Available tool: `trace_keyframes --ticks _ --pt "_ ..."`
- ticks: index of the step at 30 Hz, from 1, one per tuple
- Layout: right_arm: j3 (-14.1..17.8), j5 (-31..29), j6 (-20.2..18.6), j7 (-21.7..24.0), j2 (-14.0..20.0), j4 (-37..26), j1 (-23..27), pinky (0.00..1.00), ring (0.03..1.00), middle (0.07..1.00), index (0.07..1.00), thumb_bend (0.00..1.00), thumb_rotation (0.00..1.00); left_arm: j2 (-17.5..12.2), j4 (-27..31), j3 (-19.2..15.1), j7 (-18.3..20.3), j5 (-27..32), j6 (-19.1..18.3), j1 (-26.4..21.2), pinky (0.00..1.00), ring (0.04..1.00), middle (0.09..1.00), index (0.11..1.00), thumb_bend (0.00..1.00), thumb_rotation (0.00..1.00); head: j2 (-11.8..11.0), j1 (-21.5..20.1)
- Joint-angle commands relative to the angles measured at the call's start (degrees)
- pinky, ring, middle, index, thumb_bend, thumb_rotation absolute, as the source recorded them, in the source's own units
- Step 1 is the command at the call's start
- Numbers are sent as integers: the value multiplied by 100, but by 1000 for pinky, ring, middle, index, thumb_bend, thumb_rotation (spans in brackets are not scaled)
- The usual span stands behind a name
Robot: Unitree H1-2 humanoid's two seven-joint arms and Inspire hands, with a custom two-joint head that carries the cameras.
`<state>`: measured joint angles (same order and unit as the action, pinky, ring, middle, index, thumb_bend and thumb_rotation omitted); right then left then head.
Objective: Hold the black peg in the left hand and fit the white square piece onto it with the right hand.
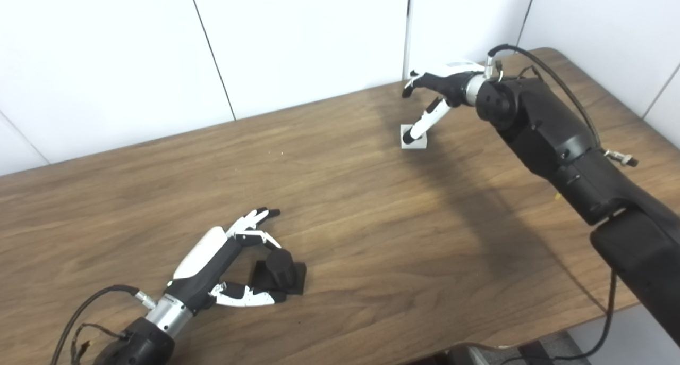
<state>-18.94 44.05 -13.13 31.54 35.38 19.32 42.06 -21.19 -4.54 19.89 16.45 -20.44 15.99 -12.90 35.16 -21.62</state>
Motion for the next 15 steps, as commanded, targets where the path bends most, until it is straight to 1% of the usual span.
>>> trace_keyframes --ticks 1,3,6,15 --pt "38 -17 -40 -47 117 -14 281 997 1000 1000 816 1000 525 -205 19 24 194 -218 -166 80 1000 1000 964 489 523 60 7 6" --pt "29 -27 -22 -64 100 10 247 998 1000 1000 808 1000 520 -209 25 29 191 -230 -178 81 1000 1000 965 489 523 60 18 24" --pt "-20 -22 9 -77 73 69 191 972 1000 1000 797 1000 516 -207 24 29 181 -221 -182 87 1000 1000 965 489 523 62 26 43" --pt "-86 -84 -25 -133 -9 260 1 999 1000 1000 802 982 509 -273 85 -19 220 -184 -278 92 1000 1000 969 489 523 59 63 54"
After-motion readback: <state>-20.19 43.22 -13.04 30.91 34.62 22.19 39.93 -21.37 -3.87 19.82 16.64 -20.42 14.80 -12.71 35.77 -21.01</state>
